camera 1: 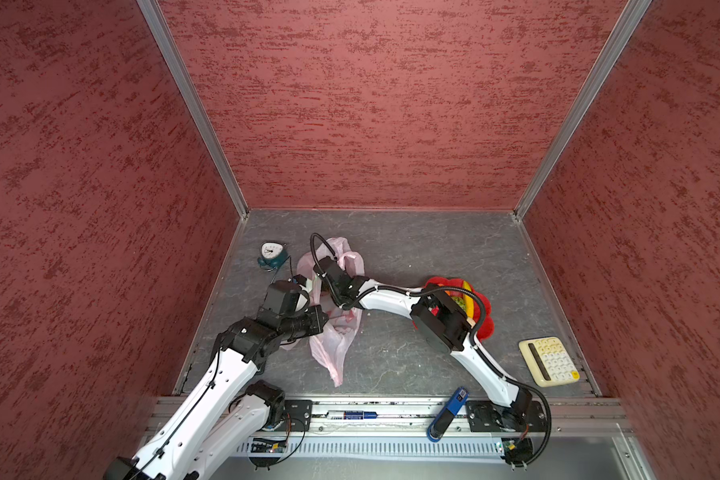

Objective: Take the fake fruits out of the plastic bag
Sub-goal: 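Lower the right gripper onto the pale cream fruit inside the bag, then close the right gripper on the pale cream fruit and lift it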

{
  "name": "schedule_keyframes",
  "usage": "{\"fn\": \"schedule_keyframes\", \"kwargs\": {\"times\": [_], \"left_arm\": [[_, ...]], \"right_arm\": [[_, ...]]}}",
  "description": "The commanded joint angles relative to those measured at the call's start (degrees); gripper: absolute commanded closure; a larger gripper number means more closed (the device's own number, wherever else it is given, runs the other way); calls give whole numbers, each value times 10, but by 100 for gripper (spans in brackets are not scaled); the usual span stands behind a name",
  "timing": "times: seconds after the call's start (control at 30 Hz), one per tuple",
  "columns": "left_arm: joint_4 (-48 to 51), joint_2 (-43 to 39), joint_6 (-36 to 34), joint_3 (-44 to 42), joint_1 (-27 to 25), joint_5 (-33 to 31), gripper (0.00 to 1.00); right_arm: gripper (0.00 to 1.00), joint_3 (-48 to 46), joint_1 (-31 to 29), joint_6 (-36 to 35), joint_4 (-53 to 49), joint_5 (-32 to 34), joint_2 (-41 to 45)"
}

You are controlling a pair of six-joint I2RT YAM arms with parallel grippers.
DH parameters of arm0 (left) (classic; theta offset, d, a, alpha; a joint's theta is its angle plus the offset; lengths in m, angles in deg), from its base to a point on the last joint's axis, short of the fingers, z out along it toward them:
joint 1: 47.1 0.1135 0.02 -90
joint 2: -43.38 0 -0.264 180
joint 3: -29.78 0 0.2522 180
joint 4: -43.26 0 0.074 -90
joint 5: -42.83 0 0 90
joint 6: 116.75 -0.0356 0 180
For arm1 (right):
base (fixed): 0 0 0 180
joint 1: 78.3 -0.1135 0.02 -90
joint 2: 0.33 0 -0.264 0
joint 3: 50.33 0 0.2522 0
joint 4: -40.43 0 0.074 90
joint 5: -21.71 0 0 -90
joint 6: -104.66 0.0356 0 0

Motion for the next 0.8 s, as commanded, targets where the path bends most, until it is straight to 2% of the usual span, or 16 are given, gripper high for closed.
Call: {"fn": "schedule_keyframes", "kwargs": {"times": [0.0, 0.17, 0.3, 0.6, 0.77], "left_arm": [[-1, -11, 3, -8, -6, 4, 90], [-5, -8, 6, -13, -6, -13, 90], [-15, -7, 7, -24, -7, -30, 89], [-43, -1, 7, -48, -9, -60, 89], [-50, 2, 5, -48, -9, -65, 89]], "right_arm": [[38, -41, 18, 19, -10, 34, 15], [61, -99, 26, 25, 25, 46, 52], [68, -146, 31, 32, 48, 58, 84], [74, -224, 43, 44, 81, 59, 134], [75, -231, 45, 42, 87, 45, 141]]}}
